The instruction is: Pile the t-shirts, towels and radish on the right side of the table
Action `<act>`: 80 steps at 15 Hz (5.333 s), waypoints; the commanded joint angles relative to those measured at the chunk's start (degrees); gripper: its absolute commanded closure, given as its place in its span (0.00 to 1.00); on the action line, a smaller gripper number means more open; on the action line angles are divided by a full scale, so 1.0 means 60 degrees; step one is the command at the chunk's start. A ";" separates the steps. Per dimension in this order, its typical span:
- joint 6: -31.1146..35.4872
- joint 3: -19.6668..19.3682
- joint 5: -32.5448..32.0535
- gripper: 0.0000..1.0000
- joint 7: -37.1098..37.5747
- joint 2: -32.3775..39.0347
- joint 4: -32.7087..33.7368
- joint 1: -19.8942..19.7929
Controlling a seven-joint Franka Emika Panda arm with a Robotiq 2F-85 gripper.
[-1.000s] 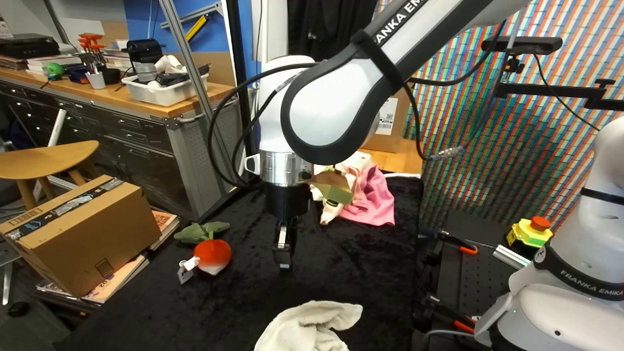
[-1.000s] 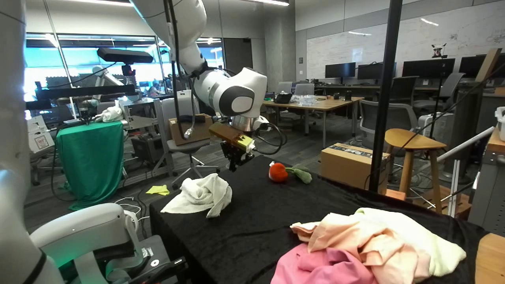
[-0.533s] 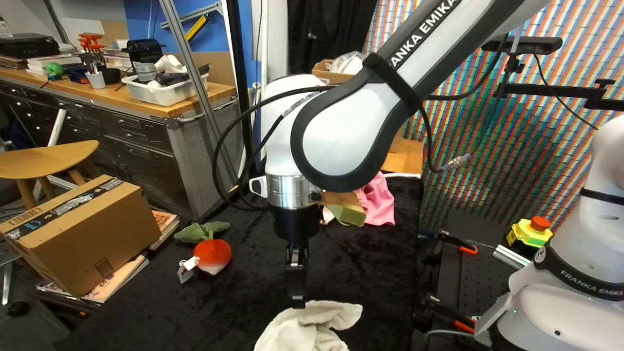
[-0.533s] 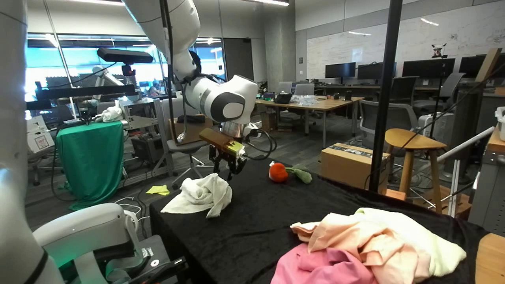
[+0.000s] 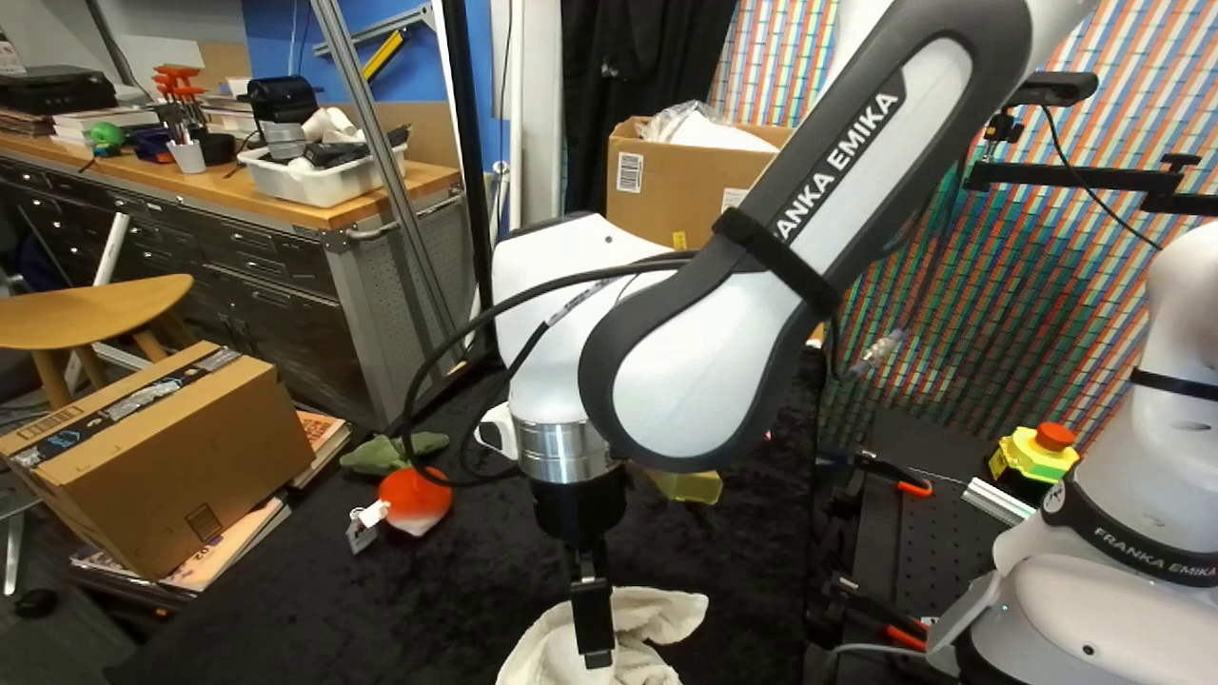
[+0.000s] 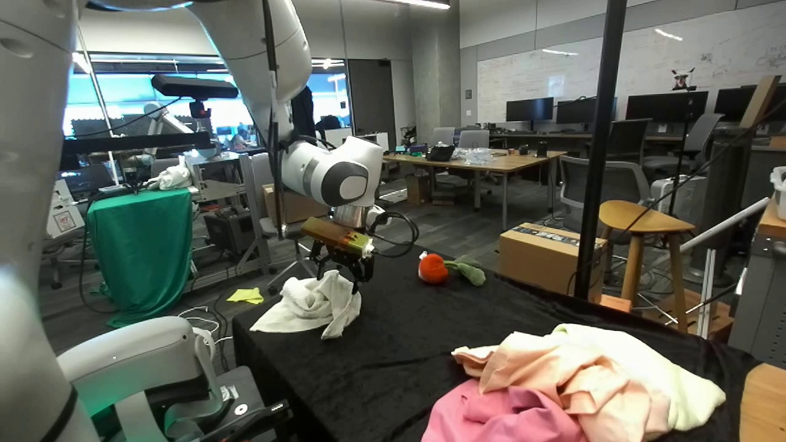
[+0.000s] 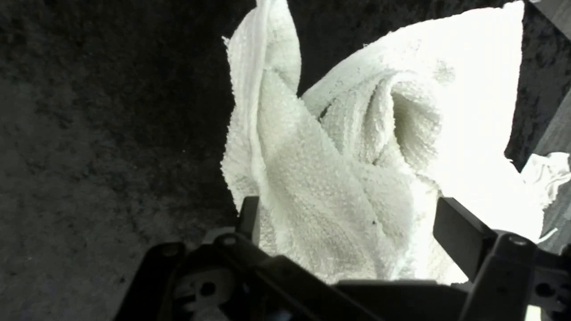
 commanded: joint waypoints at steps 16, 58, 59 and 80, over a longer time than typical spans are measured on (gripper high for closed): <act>0.1684 0.0186 -0.1521 0.51 0.0690 0.0919 0.0180 0.0335; 0.0069 -0.3661 -0.5064 0.94 1.2751 -0.3585 -0.0219 -0.1977; 0.0079 -0.3694 -0.4779 0.94 1.2732 -0.3568 -0.0152 -0.2128; -0.0750 -0.2568 -0.3441 0.00 0.9504 -0.3596 -0.0211 -0.1742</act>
